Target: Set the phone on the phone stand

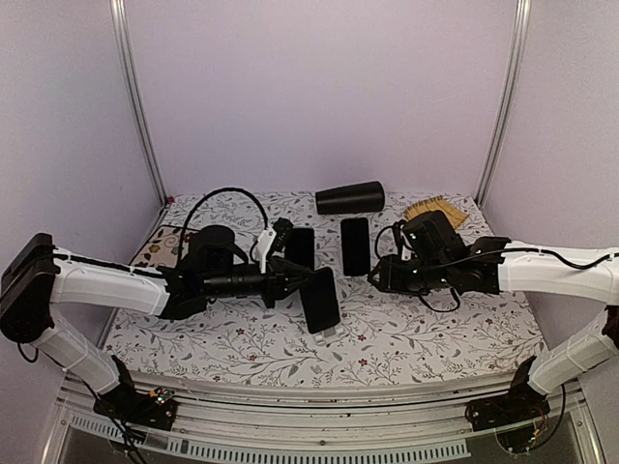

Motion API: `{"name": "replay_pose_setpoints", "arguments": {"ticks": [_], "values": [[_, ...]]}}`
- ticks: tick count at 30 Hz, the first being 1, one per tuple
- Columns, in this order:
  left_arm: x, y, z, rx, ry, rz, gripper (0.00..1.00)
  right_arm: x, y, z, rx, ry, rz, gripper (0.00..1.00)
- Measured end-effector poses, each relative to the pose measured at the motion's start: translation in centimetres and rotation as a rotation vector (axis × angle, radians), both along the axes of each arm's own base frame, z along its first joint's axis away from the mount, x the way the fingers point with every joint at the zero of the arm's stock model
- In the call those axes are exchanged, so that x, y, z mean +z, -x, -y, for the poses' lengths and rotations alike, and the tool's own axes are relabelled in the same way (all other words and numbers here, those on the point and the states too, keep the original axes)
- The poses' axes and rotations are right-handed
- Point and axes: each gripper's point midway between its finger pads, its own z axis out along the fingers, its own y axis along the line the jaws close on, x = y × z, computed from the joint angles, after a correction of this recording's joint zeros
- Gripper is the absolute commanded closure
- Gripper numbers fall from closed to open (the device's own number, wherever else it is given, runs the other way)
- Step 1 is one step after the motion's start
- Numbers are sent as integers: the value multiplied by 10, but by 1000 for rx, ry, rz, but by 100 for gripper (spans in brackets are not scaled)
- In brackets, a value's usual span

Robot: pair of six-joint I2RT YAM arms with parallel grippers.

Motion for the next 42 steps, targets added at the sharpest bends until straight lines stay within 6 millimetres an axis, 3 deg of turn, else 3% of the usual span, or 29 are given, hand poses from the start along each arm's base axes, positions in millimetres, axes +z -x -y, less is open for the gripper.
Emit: {"name": "replay_pose_setpoints", "arguments": {"ticks": [15,22,25,36,39,41,42], "values": [[-19,-1,18,-90,0,-32,100,-1,-3,8,2,26,2,53],[-25,-2,20,-97,-9,-29,89,-1,-3,8,9,27,4,53],[-23,-2,20,-98,-4,-20,78,-2,-3,8,10,28,4,53],[-17,-4,21,-98,11,20,55,-2,-3,7,20,26,0,53],[-16,-5,21,-94,7,30,34,-3,-3,7,21,29,-3,49],[-15,-6,21,-88,4,35,6,-4,-3,6,23,32,-3,41],[-13,-6,20,-85,3,37,4,-3,-4,6,23,30,-3,36]]}}
